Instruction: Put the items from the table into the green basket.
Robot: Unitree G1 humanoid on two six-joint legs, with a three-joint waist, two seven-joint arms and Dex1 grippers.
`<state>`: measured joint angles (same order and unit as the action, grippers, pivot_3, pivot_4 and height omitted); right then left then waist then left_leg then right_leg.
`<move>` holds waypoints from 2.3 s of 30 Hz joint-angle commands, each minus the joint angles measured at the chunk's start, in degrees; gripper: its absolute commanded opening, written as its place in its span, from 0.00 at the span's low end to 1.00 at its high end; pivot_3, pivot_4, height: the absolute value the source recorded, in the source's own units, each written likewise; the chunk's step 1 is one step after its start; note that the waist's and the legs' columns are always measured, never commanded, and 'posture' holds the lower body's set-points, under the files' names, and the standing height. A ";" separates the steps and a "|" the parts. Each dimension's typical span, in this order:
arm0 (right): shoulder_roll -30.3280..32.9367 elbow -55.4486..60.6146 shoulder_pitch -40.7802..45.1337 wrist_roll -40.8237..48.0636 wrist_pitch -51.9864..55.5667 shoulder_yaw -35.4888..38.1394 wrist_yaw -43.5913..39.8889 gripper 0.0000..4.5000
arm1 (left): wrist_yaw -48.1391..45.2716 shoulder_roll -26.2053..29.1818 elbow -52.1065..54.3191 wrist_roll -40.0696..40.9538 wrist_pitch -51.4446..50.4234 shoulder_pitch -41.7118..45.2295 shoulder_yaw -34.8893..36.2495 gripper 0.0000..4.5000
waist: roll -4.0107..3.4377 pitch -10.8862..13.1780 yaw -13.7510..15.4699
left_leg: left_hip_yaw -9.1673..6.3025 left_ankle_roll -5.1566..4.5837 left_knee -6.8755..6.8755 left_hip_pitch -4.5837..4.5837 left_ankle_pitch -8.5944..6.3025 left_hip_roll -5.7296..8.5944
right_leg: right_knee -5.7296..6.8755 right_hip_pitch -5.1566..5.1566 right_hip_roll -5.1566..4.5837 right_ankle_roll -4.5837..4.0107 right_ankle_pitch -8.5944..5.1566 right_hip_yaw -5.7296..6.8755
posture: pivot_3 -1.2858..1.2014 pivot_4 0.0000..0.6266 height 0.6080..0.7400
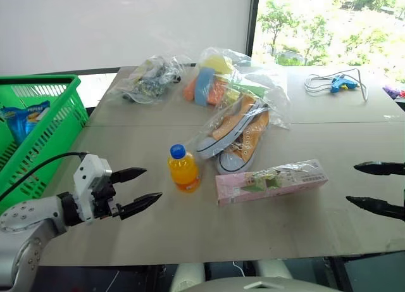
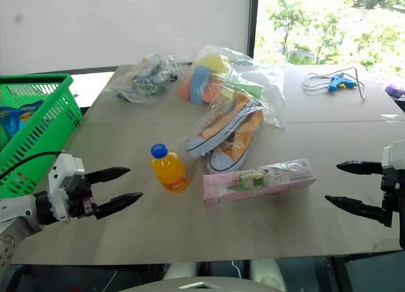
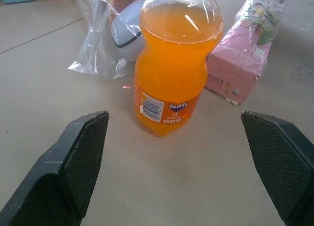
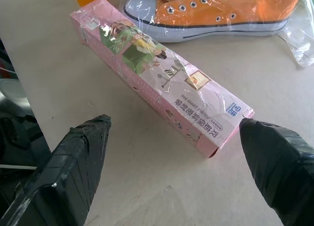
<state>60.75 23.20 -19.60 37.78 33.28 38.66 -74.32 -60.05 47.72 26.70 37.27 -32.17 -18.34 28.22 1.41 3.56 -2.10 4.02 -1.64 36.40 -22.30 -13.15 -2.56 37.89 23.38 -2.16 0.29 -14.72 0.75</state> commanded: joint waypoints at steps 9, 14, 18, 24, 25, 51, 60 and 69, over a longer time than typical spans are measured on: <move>-2.79 12.37 10.54 13.13 1.95 -3.92 4.02 1.00 | 3.82 -2.57 2.45 -1.90 3.71 3.70 -5.57 0.99 | 0.02 -0.08 -0.13 | 0.02 0.00 0.02 0.08 0.00 -0.02 | 0.08 -0.03 0.09 0.02 0.02 -0.04 | 0.49 0.03 1.00; -1.56 16.98 12.33 15.65 3.13 -6.30 5.28 1.00 | 8.25 -4.77 1.30 -5.25 4.61 6.14 -9.63 0.99 | 0.06 -0.10 0.04 | 0.03 0.00 0.02 0.02 0.00 0.00 | 0.05 -0.03 0.08 0.02 0.02 -0.05 | 0.49 0.03 1.00; -1.07 18.72 15.10 17.40 3.62 -8.10 7.64 1.00 | 10.31 -6.76 -0.60 -7.49 6.00 8.85 -12.54 0.99 | 0.08 -0.15 -0.06 | 0.05 0.00 0.05 0.02 0.01 0.02 | 0.06 -0.03 0.09 0.06 0.05 -0.07 | 0.49 0.02 1.00; -2.35 19.79 16.04 17.17 3.25 -10.62 10.95 1.00 | 10.37 -8.89 -6.06 -12.45 10.50 13.00 -19.45 0.99 | 0.16 -0.23 -0.15 | 0.06 -0.01 0.09 0.02 0.01 0.05 | 0.06 -0.03 0.15 0.10 0.08 -0.10 | 0.49 0.02 1.00; -2.64 19.79 16.19 17.34 3.22 -10.77 11.62 1.00 | 10.24 -9.49 -6.79 -12.68 11.04 13.53 -20.33 0.99 | 0.15 -0.24 -0.15 | 0.05 -0.01 0.10 0.01 0.01 0.05 | 0.06 -0.03 0.16 0.11 0.09 -0.09 | 0.48 0.02 1.00; -30.50 -0.20 56.15 -2.38 -2.84 -45.77 28.56 1.00 | 59.18 -15.09 -21.23 -2.84 4.15 48.25 13.13 0.65 | 0.41 -0.31 -0.21 | -0.68 0.00 0.84 -0.33 0.04 0.02 | 0.05 0.06 1.27 0.25 1.03 -0.24 | 0.54 0.00 1.00; -46.54 -9.48 70.17 -6.71 -5.23 -52.83 27.43 1.00 | 58.30 5.63 -47.51 -21.81 15.80 48.57 11.00 0.65 | 0.55 -0.42 2.07 | -0.49 0.61 0.46 -0.79 -0.09 -0.09 | 0.03 0.71 1.10 -0.02 1.15 -0.26 | 0.56 0.00 1.00; -46.48 -11.73 71.27 -9.33 -2.87 -54.18 25.45 1.00 | 36.63 11.70 -71.51 -20.25 23.11 53.71 6.48 0.88 | 1.78 -1.21 4.28 | -0.54 0.90 0.53 -0.89 -0.26 -0.17 | 0.03 0.65 0.24 -0.07 1.15 0.67 | 0.56 0.00 1.00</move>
<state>13.97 10.82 50.32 28.82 30.00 -16.21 -48.67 -21.17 54.82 -45.70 16.49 -13.34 31.34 34.67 3.20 2.35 2.18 3.53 -0.67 36.92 -23.30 -13.36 -2.83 37.92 24.07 -2.04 0.20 -13.57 1.58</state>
